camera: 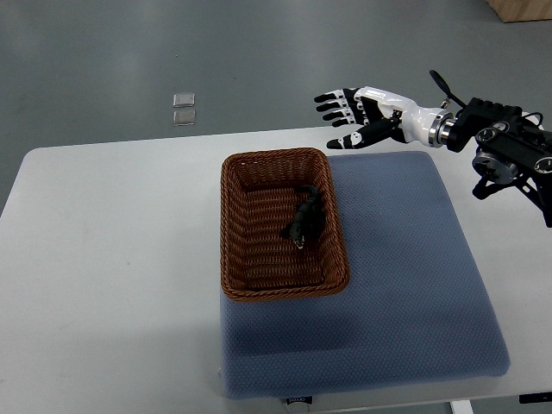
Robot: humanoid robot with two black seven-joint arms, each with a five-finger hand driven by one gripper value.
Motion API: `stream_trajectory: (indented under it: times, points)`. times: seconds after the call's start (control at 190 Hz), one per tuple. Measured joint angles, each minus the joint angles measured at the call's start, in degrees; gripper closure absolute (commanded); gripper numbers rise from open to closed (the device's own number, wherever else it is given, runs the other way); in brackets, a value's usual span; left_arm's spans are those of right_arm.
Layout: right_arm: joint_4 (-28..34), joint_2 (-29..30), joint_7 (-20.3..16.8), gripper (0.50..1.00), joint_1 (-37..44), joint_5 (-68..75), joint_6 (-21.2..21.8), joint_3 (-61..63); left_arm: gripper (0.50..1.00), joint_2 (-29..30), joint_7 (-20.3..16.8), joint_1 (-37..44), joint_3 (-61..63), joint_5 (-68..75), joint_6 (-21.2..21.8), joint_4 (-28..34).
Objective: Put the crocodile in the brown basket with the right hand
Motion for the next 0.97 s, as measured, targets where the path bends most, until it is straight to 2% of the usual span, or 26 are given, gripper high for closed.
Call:
stream_trajectory:
  times: [0.179,0.401,0.464,0.644,0.966]
  points:
    - [-6.29,0.74,-6.97,0.642,-1.83,17.41,3.19,0.11,0.5,0.0,0.0,0.0,0.0,0.0,0.0,0.0]
    - [-9.44,1.05,-14.9,0.638,-4.07,39.62,5.83,-0.12,0.5,0.0,0.0,0.0,0.0,0.0,0.0,0.0]
    - [-10.26,1.22,-16.83,0.601,-4.35,44.36,5.89,-0.13,0.5,0.0,0.0,0.0,0.0,0.0,0.0,0.0]
    - [-11.17,1.4,-17.72,0.568,-4.87,49.27,5.95,-0.12,0.5,0.0,0.0,0.0,0.0,0.0,0.0,0.0]
    - [-11.21,1.47,-16.69,0.568,-5.04,48.87,5.84,-0.06,0.5,0.0,0.0,0.0,0.0,0.0,0.0,0.0]
